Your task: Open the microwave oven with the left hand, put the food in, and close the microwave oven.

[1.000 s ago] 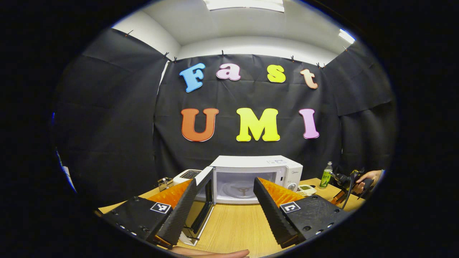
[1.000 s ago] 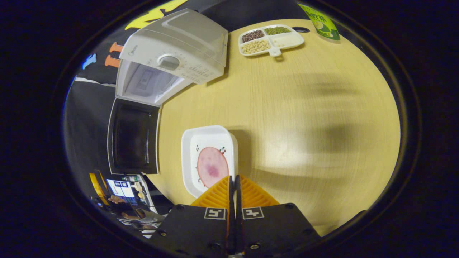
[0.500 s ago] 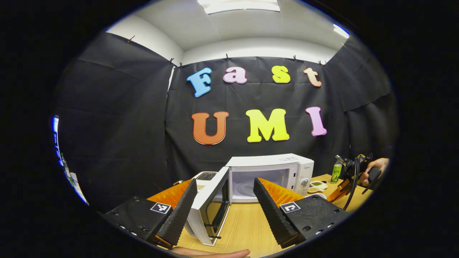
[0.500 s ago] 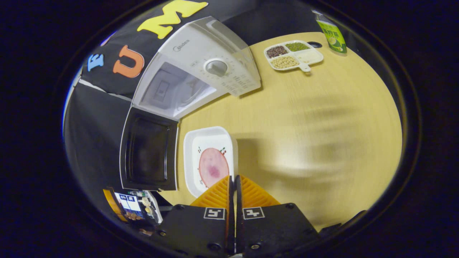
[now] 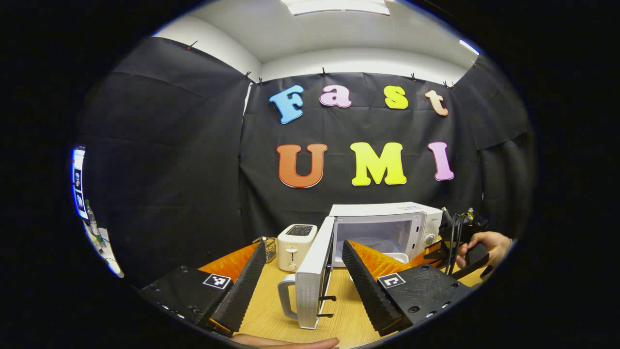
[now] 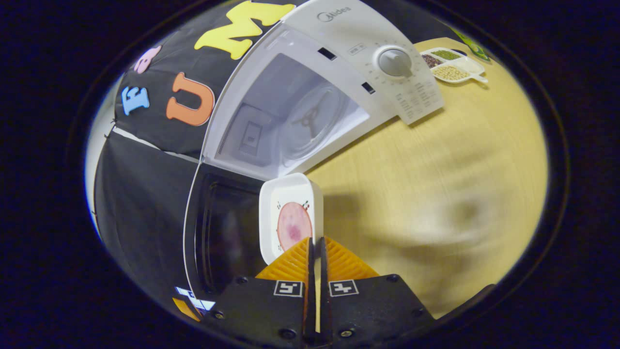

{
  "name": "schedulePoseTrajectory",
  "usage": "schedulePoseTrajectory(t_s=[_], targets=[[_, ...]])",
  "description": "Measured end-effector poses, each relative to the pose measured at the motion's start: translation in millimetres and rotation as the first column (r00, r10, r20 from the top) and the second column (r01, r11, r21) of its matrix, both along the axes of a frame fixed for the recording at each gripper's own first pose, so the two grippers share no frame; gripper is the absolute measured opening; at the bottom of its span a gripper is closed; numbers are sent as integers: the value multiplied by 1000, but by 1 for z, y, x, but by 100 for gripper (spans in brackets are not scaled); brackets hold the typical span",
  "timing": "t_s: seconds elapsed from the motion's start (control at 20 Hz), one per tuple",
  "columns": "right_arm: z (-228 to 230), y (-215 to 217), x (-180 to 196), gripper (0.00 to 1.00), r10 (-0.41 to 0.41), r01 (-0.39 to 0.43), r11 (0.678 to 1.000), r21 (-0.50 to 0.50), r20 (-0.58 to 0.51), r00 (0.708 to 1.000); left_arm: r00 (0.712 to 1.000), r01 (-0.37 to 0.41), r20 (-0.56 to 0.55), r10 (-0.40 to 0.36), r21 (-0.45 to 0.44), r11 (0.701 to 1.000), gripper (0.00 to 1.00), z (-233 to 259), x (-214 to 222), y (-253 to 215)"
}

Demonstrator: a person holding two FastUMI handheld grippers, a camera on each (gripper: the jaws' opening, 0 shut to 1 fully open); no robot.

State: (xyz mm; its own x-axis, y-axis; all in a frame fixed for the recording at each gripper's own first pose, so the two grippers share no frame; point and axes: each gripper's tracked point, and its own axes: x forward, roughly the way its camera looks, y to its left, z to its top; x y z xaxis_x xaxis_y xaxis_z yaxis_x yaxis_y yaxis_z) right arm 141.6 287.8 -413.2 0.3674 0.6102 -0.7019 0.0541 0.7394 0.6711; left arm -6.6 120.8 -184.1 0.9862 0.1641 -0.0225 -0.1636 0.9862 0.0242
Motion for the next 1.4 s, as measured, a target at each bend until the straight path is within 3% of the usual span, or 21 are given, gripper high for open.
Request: schedulePoseTrajectory(t_s=[0.2,0.45,0.55,0.65,0.7,0.75,0.85,0.9,0.95,1.0,1.05,1.15,1.2,1.25,1.3,1.4], targets=[[-5,20,48,7,-192,188,981,46,112,975,1000,-13,7,13,41,999,94,0,-2,12],[-22,20,109,6,-446,427,891,152,134,885,1000,-1,-6,2,26,1000,94,-15,8,15],[-33,24,127,6,-478,460,876,147,121,870,1000,15,-16,-16,-16,1000,94,-20,10,13],[-40,30,147,7,-539,519,838,170,113,834,1000,16,-15,-16,-29,999,94,-20,13,15],[-43,33,158,7,-585,561,804,197,98,805,1000,11,-10,-11,-30,999,84,-18,14,17],[-47,34,166,7,-622,596,776,208,90,778,1000,8,-4,-8,-30,1000,94,-17,14,17],[-60,30,181,6,-699,674,712,199,107,707,1000,8,7,-8,-23,1000,94,-13,14,15],[-65,27,187,6,-737,713,674,192,123,664,1000,10,11,-10,-15,1000,84,-12,14,13],[-67,23,191,6,-769,745,639,191,132,626,1000,4,17,-4,1,1000,84,-12,12,13],[-66,20,197,7,-804,775,595,215,136,579,1000,-2,26,2,16,1000,94,-11,12,12],[-66,18,200,7,-821,790,571,223,150,551,1000,-1,29,1,23,1000,94,-11,13,9],[-65,22,200,9,-823,795,567,214,177,539,1000,4,25,-4,25,1000,94,-15,16,2],[-65,25,200,10,-814,787,580,209,189,550,1000,7,27,-7,20,1000,93,-14,15,1],[-67,30,202,2,-797,771,603,206,198,570,999,7,37,-8,7,1000,93,-12,14,0],[-66,34,201,11,-784,756,621,209,194,590,998,11,57,-10,-10,1000,94,-9,12,-1],[-67,38,201,11,-777,744,630,224,183,603,996,39,87,-35,-45,998,93,-4,11,-7]])
